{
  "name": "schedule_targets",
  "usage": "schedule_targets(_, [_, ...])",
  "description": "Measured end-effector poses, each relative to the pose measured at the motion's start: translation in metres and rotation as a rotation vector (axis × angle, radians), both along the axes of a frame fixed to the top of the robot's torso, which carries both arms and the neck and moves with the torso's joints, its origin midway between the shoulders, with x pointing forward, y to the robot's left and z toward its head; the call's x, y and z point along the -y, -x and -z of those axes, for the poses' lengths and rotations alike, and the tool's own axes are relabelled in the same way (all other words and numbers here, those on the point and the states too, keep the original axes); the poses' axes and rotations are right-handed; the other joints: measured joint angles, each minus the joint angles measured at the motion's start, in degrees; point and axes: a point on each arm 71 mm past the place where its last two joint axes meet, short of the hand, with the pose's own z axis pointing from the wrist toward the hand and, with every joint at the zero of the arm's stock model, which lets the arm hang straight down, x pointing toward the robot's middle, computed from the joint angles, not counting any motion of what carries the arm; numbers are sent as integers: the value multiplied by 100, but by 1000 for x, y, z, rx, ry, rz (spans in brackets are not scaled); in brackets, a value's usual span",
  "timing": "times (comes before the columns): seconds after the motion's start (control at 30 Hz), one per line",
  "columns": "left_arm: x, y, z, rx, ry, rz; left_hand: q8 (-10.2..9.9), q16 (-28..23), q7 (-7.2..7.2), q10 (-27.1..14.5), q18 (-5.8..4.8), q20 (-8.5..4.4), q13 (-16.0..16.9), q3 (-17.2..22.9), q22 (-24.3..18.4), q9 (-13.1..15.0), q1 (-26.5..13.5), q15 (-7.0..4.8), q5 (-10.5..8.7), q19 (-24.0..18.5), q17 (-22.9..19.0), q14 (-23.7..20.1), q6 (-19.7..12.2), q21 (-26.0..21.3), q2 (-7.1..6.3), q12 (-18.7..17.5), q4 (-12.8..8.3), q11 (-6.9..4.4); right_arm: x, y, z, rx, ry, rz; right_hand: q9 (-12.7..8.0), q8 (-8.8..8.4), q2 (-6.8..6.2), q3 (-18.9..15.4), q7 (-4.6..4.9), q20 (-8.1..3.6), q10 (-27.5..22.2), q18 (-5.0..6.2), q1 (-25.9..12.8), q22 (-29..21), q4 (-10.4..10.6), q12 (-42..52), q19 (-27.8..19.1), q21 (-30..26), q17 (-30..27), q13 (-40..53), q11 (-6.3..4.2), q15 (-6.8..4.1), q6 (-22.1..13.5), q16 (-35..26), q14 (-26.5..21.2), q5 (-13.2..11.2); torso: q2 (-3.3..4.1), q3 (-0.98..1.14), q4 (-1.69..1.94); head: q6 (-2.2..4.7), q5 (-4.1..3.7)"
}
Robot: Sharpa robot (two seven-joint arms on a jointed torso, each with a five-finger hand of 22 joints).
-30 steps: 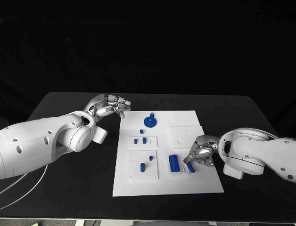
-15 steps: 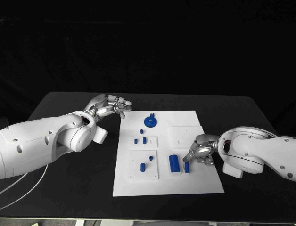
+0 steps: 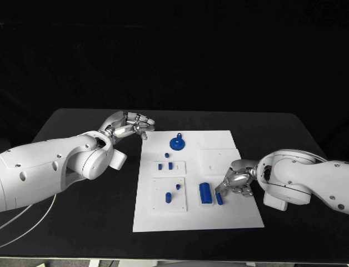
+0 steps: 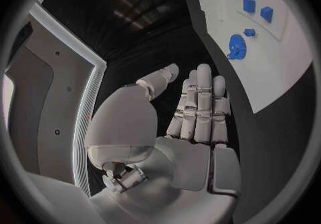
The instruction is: Assemble the parts on the task board
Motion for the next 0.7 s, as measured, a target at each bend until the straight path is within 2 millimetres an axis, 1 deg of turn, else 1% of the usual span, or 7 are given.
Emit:
schedule_targets(0.13, [0, 0, 0, -1, 0, 0, 0, 0, 0, 0, 0, 0, 0, 0, 0, 0, 0, 0, 0, 0, 2, 0, 0, 0, 0, 0, 0, 0, 0, 0, 0, 10, 6, -5, -9, 0, -151, -289, 15, 0, -22, 3, -151, 0, 8, 0, 0, 0, -1, 16, 22, 1, -15, 0, 0, -117, 1, 2, 0, 3, 1])
schedule_targets(0.2, [0, 0, 0, -1, -1, 0, 0, 0, 0, 0, 0, 0, 0, 0, 0, 0, 0, 0, 0, 0, 2, 0, 0, 0, 0, 0, 0, 0, 0, 0, -1, 14, 9, -6, -9, 0, -66, -616, 9, -8, -22, 4, -247, 0, -121, -7, -23, 0, -1, 37, 22, 2, -33, 0, -2, -133, 1, 3, -1, 4, 1])
schedule_targets(0.3, [0, 0, 0, -2, -1, -1, 0, 0, 0, -1, 0, 0, 0, 0, 0, 0, 0, 0, 0, 0, 2, 0, 0, 0, 0, 0, 0, -1, 0, 0, -1, 19, 11, -7, -9, 0, 56, -946, -5, -45, -22, 5, -369, 0, -315, -28, -81, 0, -1, 46, 22, -13, -59, 0, -33, -133, 1, 4, -2, 6, 1])
schedule_targets(0.47, [0, 0, 0, -3, -2, -1, 0, 0, 0, -1, 0, 0, 0, 0, 5, 0, 0, 0, 0, 0, 4, 0, 0, 0, 0, 0, 0, -1, 2, 1, -2, 26, 12, -11, -16, 0, 91, -1073, -5, -59, -22, 4, -379, 0, -432, -28, -89, -22, -7, 47, 22, -20, -61, 0, -42, -133, 1, 5, -1, 10, 0])
schedule_targets(0.57, [0, 0, 0, -3, -2, -1, 0, 0, 0, -1, -1, 0, 0, 0, 5, 1, 0, 0, 0, 0, 7, 0, 0, 0, 0, 0, 0, -1, 5, 2, -2, 27, 11, -23, -25, 0, 148, -1126, -13, -79, -22, 4, -297, 1, -590, -28, -69, -22, -6, 56, 21, -16, -69, 0, -45, -133, 1, 4, 0, 14, -4])
schedule_targets(0.63, [0, 0, 0, -3, -2, -1, 0, 0, 0, -1, 0, 0, 0, 0, 4, -4, 0, 0, 0, 0, 6, 0, 0, 0, 0, 0, 0, -1, 7, 4, -3, 23, 9, -36, -30, 0, 147, -1121, -14, -79, -22, 3, -101, 1, -769, -49, -69, -22, -11, 61, 22, -16, -69, 0, -45, -133, 1, 4, 0, 15, -4])
schedule_targets(0.7, [0, 0, 0, -4, -2, -1, 0, 0, 0, -1, 0, 0, 0, 0, 4, -4, 0, 0, 0, 0, 6, 0, 0, 0, 0, 0, 0, -1, 8, 6, -3, 16, 7, -52, -40, 0, 136, -1097, -14, -79, -22, 3, 102, 1, -857, -51, -69, -22, -15, 63, 22, -16, -69, 0, -46, -252, 1, 3, 0, 15, -5])
